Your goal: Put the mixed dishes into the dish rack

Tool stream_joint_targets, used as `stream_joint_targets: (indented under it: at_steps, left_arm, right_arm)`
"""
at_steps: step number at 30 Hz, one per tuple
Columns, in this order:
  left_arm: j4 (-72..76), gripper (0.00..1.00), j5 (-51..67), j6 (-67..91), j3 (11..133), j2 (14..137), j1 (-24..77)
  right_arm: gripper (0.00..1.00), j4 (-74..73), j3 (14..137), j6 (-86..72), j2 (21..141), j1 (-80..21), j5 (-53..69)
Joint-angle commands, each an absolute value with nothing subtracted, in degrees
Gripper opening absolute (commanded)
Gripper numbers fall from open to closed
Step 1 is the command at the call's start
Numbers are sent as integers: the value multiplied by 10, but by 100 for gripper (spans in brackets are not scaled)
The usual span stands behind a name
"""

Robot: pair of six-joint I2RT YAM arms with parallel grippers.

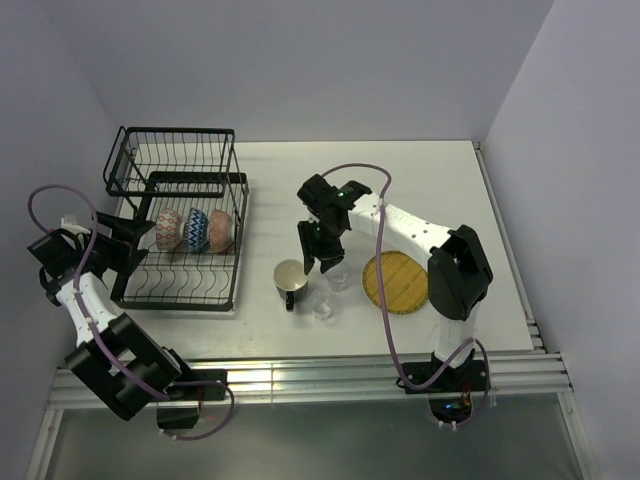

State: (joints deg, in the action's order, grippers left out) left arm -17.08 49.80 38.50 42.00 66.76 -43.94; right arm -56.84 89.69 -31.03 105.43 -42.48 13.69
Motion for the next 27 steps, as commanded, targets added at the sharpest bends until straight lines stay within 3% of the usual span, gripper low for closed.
stream_joint_targets:
  at_steps: [1,12,19,23,27]
  left_arm:
    - [-160,99,482,402,484,670,-435]
    - [-108,99,387,476,546,670,-392]
    - [-168,99,163,494,726,671,-156]
    - [-208,99,169,501,832,716,-77]
    - [-235,99,207,506,863,716,-26]
  right_arm:
    - [50,-554,930,-312,1060,-434,107]
    - [50,-553,924,-314,1085,-446,112]
    - [48,-546,925,-316,1094,-456,118]
    - [41,-534,926,-316,1096,-459,126]
    - [28,-524,932,-317,1105,-458,134]
